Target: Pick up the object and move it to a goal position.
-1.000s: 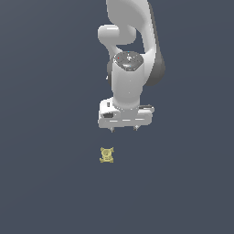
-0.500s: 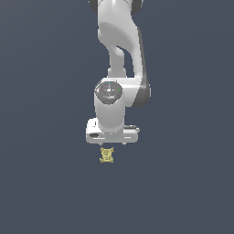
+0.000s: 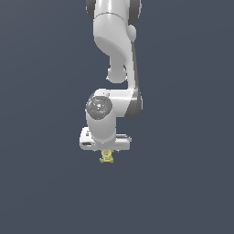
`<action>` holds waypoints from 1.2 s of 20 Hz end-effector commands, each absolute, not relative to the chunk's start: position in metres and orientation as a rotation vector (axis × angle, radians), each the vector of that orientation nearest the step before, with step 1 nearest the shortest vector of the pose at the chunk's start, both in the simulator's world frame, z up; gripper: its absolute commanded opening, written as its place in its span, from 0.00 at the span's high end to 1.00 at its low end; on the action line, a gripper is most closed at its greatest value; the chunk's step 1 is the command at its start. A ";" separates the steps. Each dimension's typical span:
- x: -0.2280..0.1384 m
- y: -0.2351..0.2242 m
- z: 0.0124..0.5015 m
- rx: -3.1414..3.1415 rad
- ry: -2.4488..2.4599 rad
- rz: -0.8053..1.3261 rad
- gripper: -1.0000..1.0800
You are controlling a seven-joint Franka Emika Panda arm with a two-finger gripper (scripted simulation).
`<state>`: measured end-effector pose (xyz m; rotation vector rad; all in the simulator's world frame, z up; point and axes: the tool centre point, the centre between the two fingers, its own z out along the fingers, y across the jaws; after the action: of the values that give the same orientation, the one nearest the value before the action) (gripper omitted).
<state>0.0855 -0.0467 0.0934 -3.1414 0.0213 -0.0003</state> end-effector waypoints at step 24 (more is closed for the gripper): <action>0.087 -0.049 0.040 -3.142 0.025 0.000 1.00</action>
<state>0.0870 -0.0489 0.0405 -3.1416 0.0252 0.0001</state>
